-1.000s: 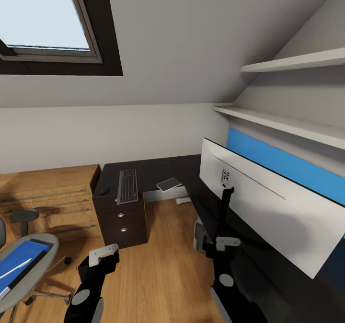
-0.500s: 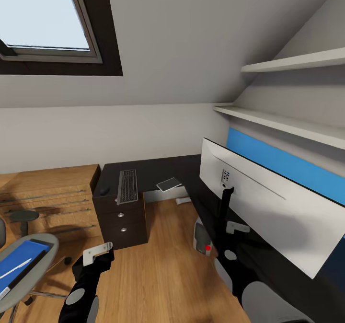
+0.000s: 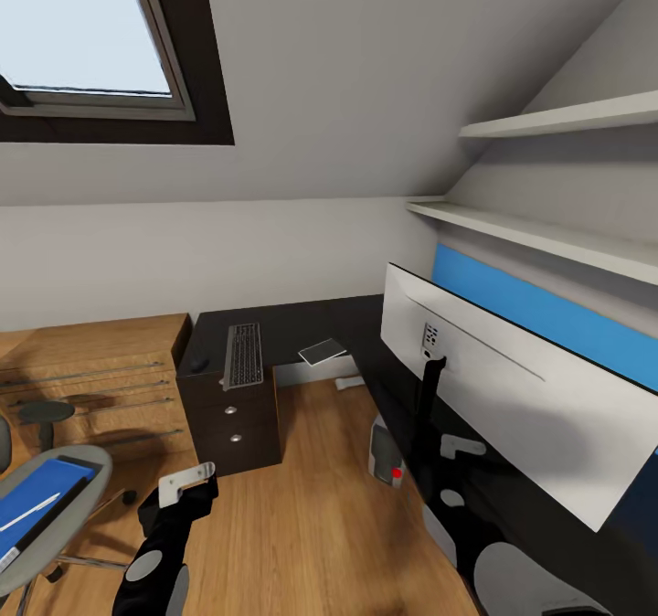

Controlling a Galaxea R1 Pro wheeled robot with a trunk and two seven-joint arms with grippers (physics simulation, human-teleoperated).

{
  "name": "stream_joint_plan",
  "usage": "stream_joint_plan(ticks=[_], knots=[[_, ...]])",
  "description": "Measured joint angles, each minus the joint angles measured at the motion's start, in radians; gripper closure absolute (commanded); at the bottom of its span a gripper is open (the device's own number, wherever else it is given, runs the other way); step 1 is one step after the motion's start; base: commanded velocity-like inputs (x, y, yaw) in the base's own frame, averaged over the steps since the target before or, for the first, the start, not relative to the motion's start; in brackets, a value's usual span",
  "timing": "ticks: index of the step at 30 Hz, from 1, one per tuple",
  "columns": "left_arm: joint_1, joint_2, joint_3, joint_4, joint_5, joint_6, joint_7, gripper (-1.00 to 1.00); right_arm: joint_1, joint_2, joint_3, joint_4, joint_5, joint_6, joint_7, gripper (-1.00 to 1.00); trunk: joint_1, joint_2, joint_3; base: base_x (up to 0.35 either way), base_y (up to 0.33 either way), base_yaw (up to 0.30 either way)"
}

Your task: In the bedroom, organize the workspace by keeping the computer under the desk, ensuring the monitor is on the desk, placing the keyboard on the desk next to the monitor, placing the mouse on the desk next to the keyboard, moving the folder from the swivel chair onto the desk next to the mouse, stacking the notebook on top of the folder with the pen on top of the notebook, and positioning the swivel chair next to the desk.

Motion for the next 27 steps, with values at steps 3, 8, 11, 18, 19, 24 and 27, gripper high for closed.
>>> stream_joint_plan(ticks=[3,8,11,18,19,24,27], knots=[[0.0,0.0,0.0,0.0,0.0,0.0,0.0,-1.0,0.0,-0.001,0.0,0.004,0.0,0.0,0.005,-1.0,0.0,0.0,0.0,0.0,0.0,0.0],[0.0,0.0,0.0,0.0,0.0,0.0,0.0,-1.0,0.0,-0.001,0.0,0.01,0.0,0.0,0.008,-1.0,0.0,0.0,0.0,0.0,0.0,0.0],[0.0,0.0,0.0,0.0,0.0,0.0,0.0,-1.0,0.0,-0.001,0.0,0.011,-0.003,0.0,0.009,-1.0,0.0,0.0,0.0,0.0,0.0,0.0],[0.0,0.0,0.001,0.0,0.0,0.0,0.0,-1.0,0.0,-0.003,0.005,0.011,0.0,-0.02,0.01,-1.0,0.0,0.0,0.0,0.0,0.0,0.0],[0.0,0.0,0.001,0.0,0.0,0.0,0.0,-1.0,0.0,-0.002,0.006,0.011,0.001,-0.029,0.01,-1.0,0.0,0.0,0.0,0.0,0.0,0.0],[0.0,-0.001,0.002,0.002,-0.003,-0.002,0.001,-1.0,-0.001,-0.013,0.02,0.024,0.009,-0.069,0.014,-1.0,0.0,0.0,0.0,0.0,0.0,0.0],[0.0,-0.004,0.003,0.0,-0.003,-0.004,0.002,-1.0,-0.002,-0.008,0.026,0.024,0.012,-0.08,0.015,-1.0,0.0,0.0,0.0,0.0,0.0,0.0]])
